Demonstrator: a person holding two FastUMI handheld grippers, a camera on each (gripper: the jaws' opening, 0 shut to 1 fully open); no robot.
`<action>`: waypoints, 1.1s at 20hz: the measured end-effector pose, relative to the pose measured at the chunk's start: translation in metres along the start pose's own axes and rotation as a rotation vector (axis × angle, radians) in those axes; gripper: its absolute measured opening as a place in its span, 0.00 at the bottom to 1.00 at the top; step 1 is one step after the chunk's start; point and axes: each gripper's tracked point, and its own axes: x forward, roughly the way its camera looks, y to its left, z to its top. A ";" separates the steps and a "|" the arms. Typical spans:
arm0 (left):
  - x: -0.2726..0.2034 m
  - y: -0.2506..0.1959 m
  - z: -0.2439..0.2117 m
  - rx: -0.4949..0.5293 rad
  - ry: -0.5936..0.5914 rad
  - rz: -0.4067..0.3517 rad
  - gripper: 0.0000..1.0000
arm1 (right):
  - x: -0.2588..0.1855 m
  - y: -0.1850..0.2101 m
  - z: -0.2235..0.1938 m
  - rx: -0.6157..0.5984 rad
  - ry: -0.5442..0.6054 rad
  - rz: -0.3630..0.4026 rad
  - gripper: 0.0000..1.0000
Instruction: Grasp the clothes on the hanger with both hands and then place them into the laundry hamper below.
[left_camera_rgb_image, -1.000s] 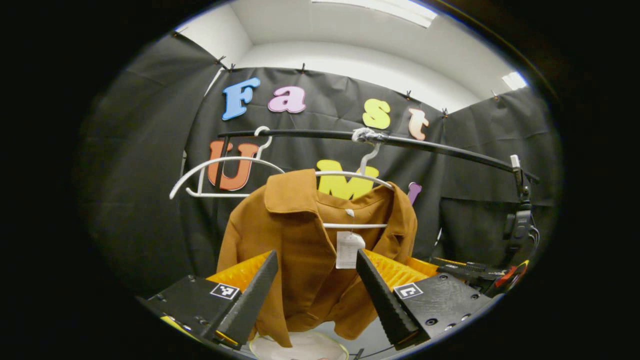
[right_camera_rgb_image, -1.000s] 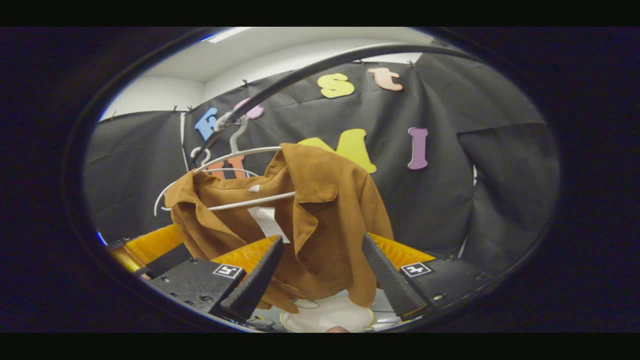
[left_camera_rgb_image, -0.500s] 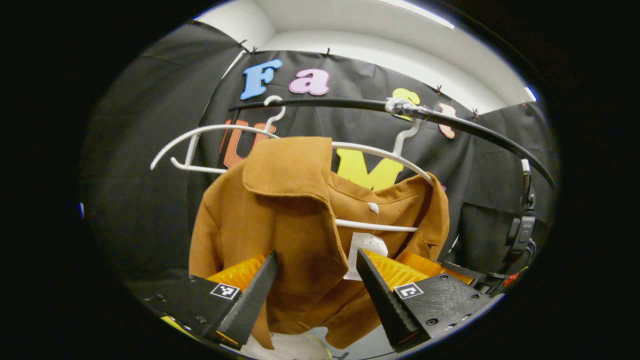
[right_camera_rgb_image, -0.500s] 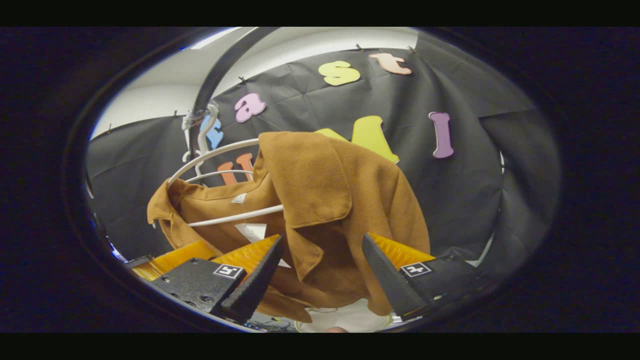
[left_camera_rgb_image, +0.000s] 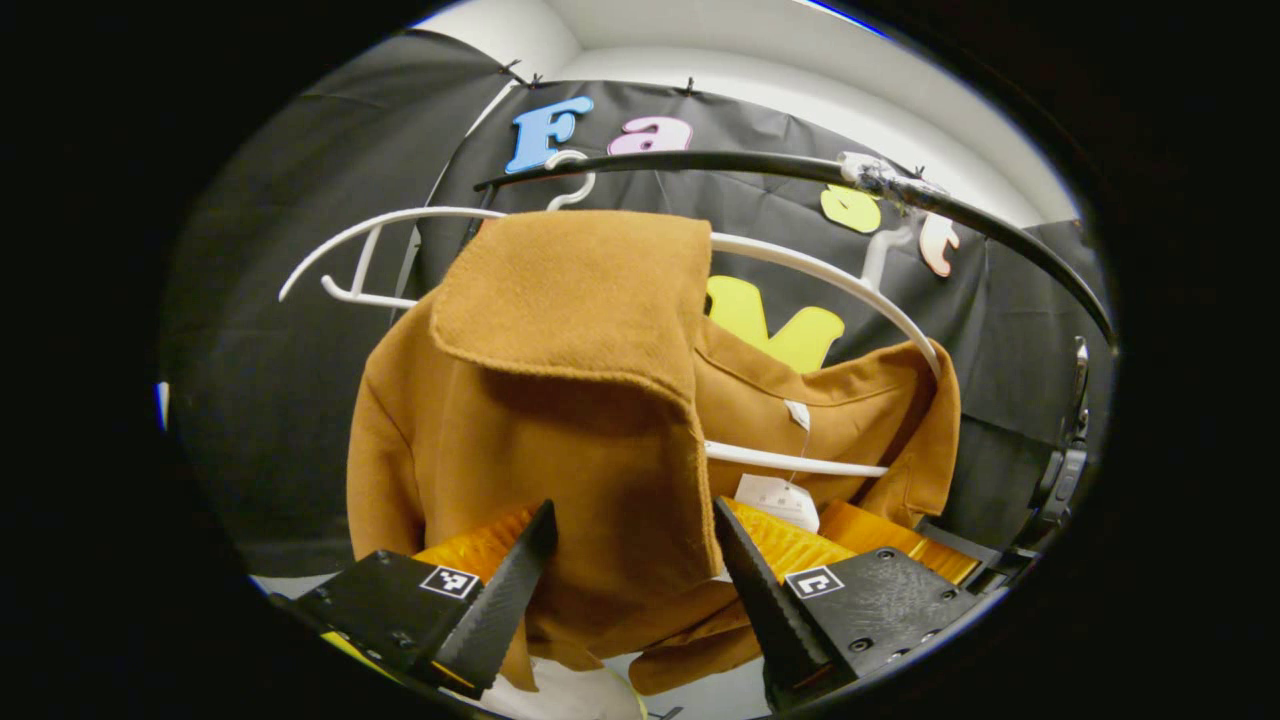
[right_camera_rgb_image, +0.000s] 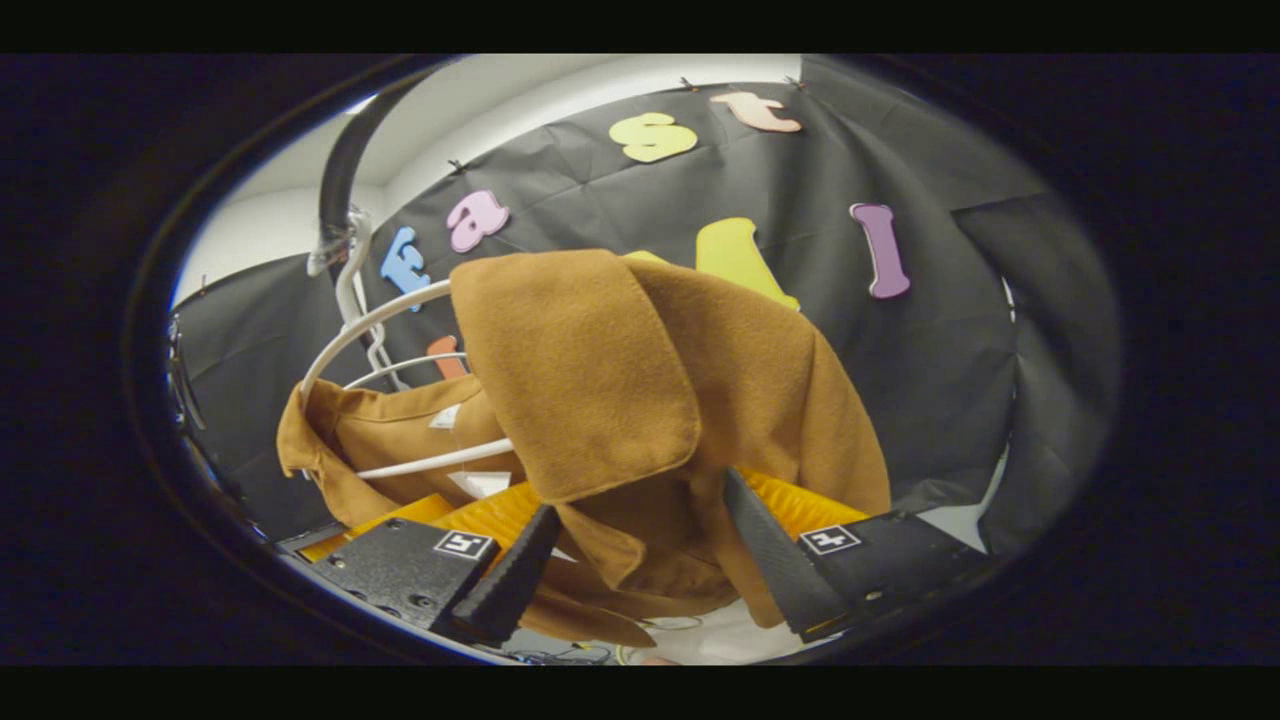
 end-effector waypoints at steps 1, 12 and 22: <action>0.006 0.000 0.002 -0.012 -0.002 -0.001 1.00 | 0.001 -0.001 0.002 0.010 -0.010 -0.001 0.92; 0.032 0.018 0.004 -0.067 0.025 0.016 0.41 | 0.002 -0.036 0.018 0.070 -0.033 -0.006 0.48; 0.008 0.039 0.020 -0.085 0.005 0.014 0.08 | -0.024 -0.063 0.037 0.079 -0.086 -0.021 0.14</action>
